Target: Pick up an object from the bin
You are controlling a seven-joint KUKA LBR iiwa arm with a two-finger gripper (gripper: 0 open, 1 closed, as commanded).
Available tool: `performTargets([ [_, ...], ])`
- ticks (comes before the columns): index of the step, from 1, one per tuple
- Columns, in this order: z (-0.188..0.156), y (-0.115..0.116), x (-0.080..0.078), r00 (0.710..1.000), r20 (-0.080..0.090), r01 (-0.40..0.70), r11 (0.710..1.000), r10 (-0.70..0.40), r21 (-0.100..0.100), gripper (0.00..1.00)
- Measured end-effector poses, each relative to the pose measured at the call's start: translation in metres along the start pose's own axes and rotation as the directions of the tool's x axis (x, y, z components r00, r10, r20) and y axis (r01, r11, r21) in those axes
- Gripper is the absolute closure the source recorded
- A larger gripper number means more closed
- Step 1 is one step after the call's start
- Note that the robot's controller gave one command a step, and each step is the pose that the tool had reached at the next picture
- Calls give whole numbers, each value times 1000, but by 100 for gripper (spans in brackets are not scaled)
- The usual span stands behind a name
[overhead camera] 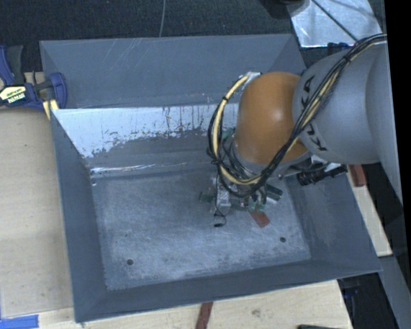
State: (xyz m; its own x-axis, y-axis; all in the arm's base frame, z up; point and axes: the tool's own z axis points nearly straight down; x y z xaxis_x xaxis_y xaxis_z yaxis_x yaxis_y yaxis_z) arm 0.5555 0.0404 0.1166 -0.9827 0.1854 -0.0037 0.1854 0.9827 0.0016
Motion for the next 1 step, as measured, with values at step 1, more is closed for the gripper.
performTargets([
  [1, -6, 0, -1, 1000, 1, 0, 1000, 0, 0, 100],
])
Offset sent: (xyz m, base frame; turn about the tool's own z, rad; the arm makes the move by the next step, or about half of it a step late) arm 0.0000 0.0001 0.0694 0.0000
